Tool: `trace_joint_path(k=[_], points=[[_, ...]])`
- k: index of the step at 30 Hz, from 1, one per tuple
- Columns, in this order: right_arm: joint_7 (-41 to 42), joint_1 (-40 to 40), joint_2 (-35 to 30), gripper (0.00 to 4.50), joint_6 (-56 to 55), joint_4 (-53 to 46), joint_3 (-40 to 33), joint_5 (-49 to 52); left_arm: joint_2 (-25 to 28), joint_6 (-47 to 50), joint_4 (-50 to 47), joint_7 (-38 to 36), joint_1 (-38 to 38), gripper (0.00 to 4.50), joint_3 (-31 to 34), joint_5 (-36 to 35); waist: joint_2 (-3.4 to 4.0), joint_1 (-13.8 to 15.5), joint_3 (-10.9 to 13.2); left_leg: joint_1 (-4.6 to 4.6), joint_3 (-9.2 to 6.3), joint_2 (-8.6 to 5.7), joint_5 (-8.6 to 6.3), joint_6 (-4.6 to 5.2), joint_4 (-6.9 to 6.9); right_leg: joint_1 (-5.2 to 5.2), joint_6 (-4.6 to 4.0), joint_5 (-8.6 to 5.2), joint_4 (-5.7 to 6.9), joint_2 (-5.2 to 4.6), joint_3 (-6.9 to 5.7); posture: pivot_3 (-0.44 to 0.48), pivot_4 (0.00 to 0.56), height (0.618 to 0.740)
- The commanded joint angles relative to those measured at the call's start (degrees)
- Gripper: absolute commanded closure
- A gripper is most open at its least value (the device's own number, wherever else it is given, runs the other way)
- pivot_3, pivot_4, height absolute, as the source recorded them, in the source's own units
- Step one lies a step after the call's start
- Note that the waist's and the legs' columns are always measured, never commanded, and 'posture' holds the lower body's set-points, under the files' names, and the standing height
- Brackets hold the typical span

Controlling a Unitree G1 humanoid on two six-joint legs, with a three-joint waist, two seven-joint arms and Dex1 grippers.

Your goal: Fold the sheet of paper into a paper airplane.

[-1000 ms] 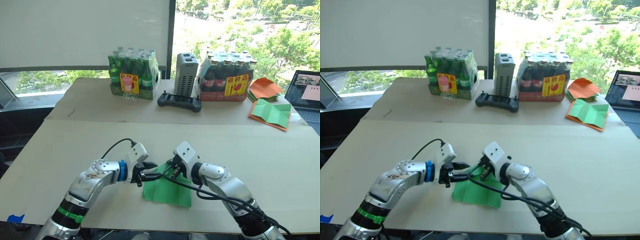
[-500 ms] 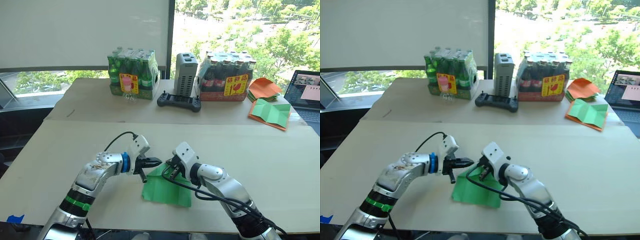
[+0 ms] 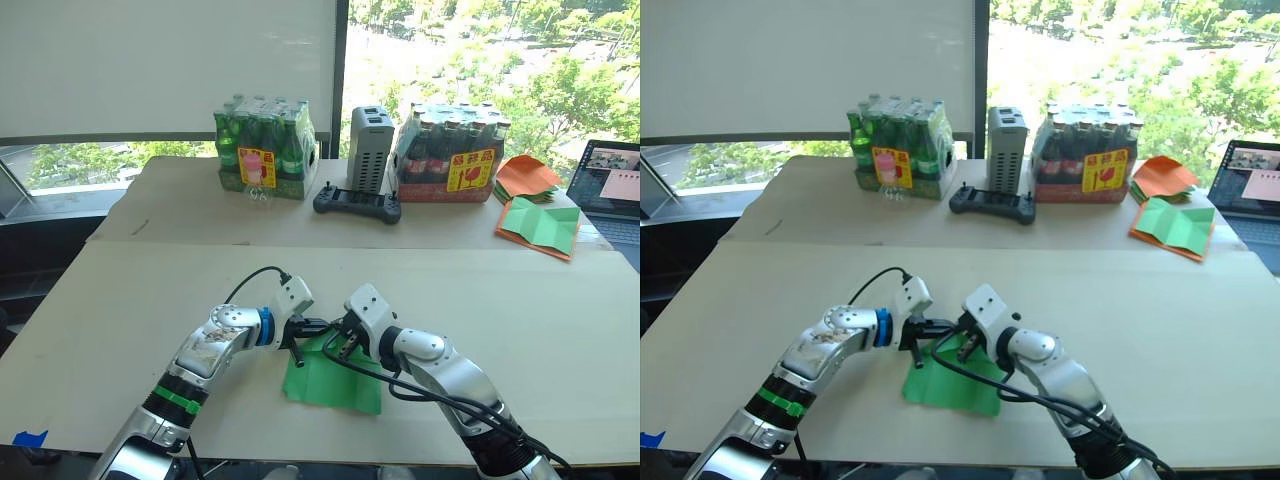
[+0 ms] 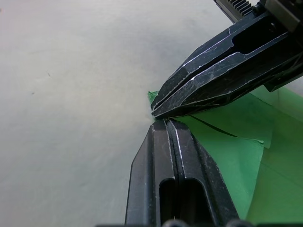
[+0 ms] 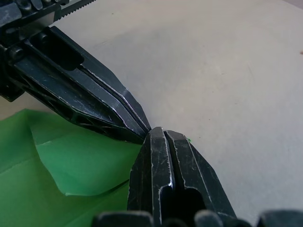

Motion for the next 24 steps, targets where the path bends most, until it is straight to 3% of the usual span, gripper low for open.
trace_joint_path(k=[1, 24], points=[[0.2, 0.4, 0.3, 4.50, 1.2, -0.4, 0.9, -0.2, 1.1, 0.9, -0.4, -0.8, 1.7, 4.46, -1.4, 1.5, 0.00, -0.1, 0.0, 0.01, 0.00, 0.00, 0.00, 0.00, 0.00, 0.00, 0.00, 0.00, 0.00, 0.00, 0.00, 0.000, 0.150, 0.675], [0.9, 0.1, 0.3, 4.50, 1.5, -0.6, 1.1, 0.0, 10.8, 3.8, -10.5, -1.5, 14.9, 4.46, 2.2, 1.0, 0.11, -0.9, -0.1, 0.23, 0.01, 0.03, -0.01, 0.00, -0.13, 0.10, -0.01, -0.01, 0.01, 0.04, 0.03, 0.000, 0.150, 0.675]])
